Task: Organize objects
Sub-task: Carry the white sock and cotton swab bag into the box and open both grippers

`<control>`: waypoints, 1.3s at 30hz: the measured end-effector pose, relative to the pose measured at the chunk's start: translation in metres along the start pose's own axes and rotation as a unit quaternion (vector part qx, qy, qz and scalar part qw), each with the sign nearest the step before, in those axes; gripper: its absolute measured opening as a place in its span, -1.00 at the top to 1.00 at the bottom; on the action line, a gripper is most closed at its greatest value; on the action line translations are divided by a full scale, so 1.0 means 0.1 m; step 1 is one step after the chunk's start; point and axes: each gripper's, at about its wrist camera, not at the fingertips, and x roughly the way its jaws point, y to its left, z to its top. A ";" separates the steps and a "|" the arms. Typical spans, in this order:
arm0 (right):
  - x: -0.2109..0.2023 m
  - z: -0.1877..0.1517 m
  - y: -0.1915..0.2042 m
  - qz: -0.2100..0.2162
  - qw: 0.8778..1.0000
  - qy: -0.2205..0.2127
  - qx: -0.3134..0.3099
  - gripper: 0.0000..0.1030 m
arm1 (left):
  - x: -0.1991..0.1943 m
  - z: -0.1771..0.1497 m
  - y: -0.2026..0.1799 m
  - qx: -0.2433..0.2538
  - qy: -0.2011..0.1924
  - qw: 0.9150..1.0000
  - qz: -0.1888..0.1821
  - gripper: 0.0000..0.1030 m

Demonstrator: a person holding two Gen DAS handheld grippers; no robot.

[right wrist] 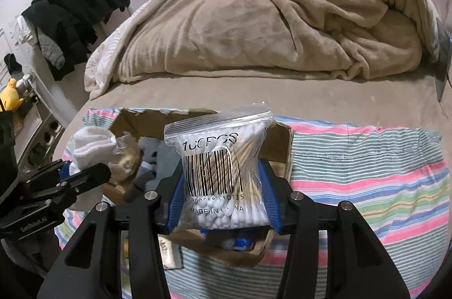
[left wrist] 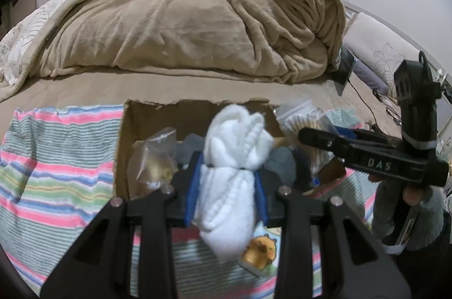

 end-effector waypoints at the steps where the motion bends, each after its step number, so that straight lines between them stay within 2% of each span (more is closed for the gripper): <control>1: 0.02 -0.01 0.00 -0.002 1.000 0.001 -0.001 0.01 | 0.04 0.01 0.00 0.001 0.002 1.000 0.000 0.33; 12: 0.28 -0.02 0.08 -0.048 0.998 0.016 -0.025 -0.05 | 0.46 -0.04 0.10 -0.007 0.055 0.998 0.011 0.29; 19: 0.25 -0.01 0.12 -0.045 0.999 0.014 -0.024 -0.26 | 0.34 -0.02 0.12 -0.015 0.047 0.999 0.008 0.19; 22: 0.16 -0.01 0.18 -0.046 0.999 0.006 -0.026 -0.47 | 0.23 -0.02 0.13 -0.017 0.040 0.999 0.011 0.18; 26: 0.03 -0.04 0.26 -0.047 0.998 0.000 -0.031 -0.49 | 0.07 -0.03 0.11 -0.015 0.032 0.999 0.017 0.15; 28: -0.06 -0.06 0.30 -0.047 0.998 -0.004 -0.033 -0.49 | -0.03 -0.04 0.10 -0.015 0.027 0.999 0.016 0.07; 30: -0.13 -0.10 0.35 -0.044 0.998 -0.006 -0.036 -0.50 | -0.16 -0.06 0.10 -0.018 0.017 1.000 0.015 -0.42; 39: -0.43 -0.32 0.62 -0.029 0.998 -0.008 -0.059 -0.50 | -0.61 -0.20 0.07 -0.022 -0.009 1.000 0.019 -0.46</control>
